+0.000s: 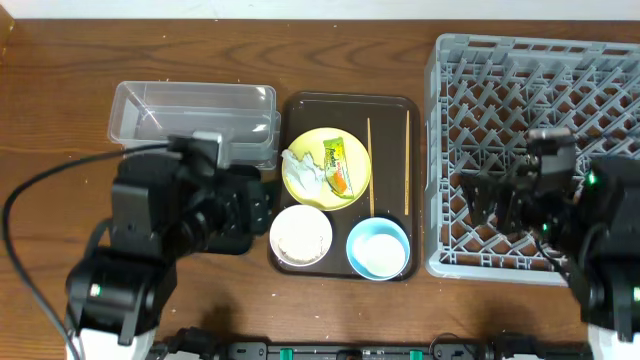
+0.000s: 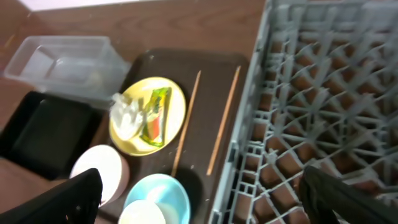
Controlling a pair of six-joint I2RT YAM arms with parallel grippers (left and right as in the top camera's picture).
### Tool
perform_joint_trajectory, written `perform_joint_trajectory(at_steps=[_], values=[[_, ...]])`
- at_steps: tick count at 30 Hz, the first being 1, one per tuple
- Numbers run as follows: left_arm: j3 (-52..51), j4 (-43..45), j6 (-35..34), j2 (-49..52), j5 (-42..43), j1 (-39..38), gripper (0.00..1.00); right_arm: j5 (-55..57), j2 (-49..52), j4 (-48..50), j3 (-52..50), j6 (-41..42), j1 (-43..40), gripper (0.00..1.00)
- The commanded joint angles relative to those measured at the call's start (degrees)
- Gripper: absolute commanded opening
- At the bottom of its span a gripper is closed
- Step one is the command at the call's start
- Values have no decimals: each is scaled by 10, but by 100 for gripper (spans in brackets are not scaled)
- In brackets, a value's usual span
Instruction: Sort waste into correct bins and load items into the dishwasher rack
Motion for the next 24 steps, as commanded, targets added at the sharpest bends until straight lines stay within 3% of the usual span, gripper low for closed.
perform_joint_trajectory(at_steps=[1,5,10,14,22,24], values=[[11,-11,-16,34,106,-18,94,-45,16,-6,17,1,-3,99],[-2,-26,-16,82,92,-97,81,-45,18,-5,17,2,-3,99],[-24,-12,-56,172,-67,-250,73,-45,18,-8,17,17,-3,99],[-25,28,-64,261,-143,-345,67,-45,18,-13,17,17,-3,99],[-25,87,-110,410,-162,-393,51,-45,18,-34,17,16,-3,99],[-25,88,-120,427,-162,-392,36,-45,18,-34,17,17,-3,99]])
